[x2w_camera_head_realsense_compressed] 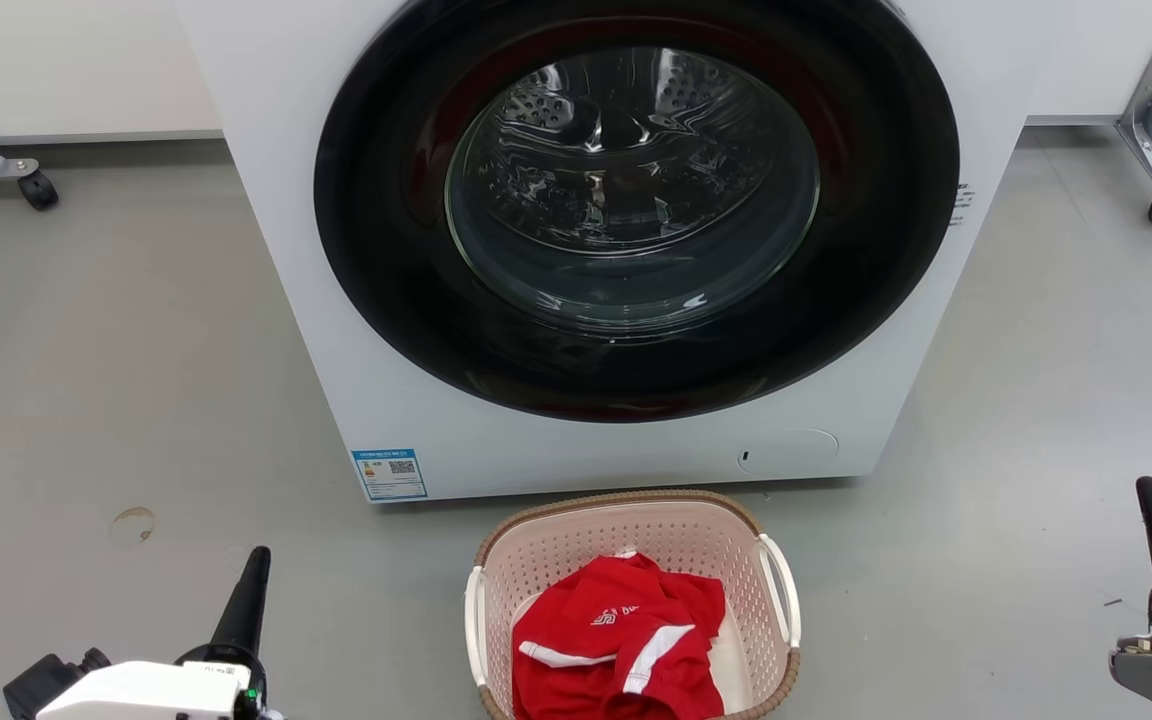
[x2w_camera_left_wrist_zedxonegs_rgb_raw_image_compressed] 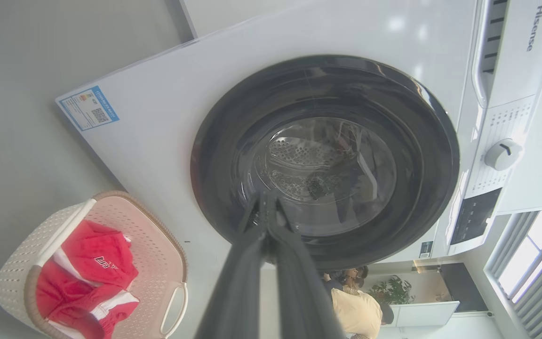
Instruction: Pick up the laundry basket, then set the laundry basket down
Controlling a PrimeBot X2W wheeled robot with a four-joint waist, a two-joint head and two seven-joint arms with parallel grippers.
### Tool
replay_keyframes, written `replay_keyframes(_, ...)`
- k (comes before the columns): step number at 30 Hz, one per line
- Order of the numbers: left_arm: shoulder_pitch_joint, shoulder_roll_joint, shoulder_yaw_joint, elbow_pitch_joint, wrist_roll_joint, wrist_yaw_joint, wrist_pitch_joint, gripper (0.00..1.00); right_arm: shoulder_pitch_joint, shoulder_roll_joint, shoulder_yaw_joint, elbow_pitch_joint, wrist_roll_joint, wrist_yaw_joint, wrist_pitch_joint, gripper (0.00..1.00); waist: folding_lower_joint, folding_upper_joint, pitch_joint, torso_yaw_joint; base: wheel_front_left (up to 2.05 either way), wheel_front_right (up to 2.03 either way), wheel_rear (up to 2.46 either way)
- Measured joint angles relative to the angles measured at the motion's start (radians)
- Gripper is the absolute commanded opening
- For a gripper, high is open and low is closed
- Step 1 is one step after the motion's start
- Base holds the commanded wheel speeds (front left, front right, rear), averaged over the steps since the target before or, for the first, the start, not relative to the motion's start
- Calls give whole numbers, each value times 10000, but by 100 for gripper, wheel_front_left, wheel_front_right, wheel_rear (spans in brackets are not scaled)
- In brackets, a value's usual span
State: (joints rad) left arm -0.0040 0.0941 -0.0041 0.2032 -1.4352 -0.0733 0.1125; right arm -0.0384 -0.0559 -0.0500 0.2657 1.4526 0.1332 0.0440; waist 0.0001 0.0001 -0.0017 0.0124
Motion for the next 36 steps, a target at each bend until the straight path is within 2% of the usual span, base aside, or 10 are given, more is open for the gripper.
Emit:
replay_keyframes(19, -500, -401, 663, 589, -1707, -464, -86, 0, -196, 188, -656, 52, 1528, -73, 527, 0, 0, 0, 48, -123, 0, 0, 0)
replay_keyframes(36, -523, -426, 732, 640, -1787, -464, -86, 0, -210, 224, -681, 56, 1584, -73, 527, 0, -1, 0, 48, -124, 0, 0, 0)
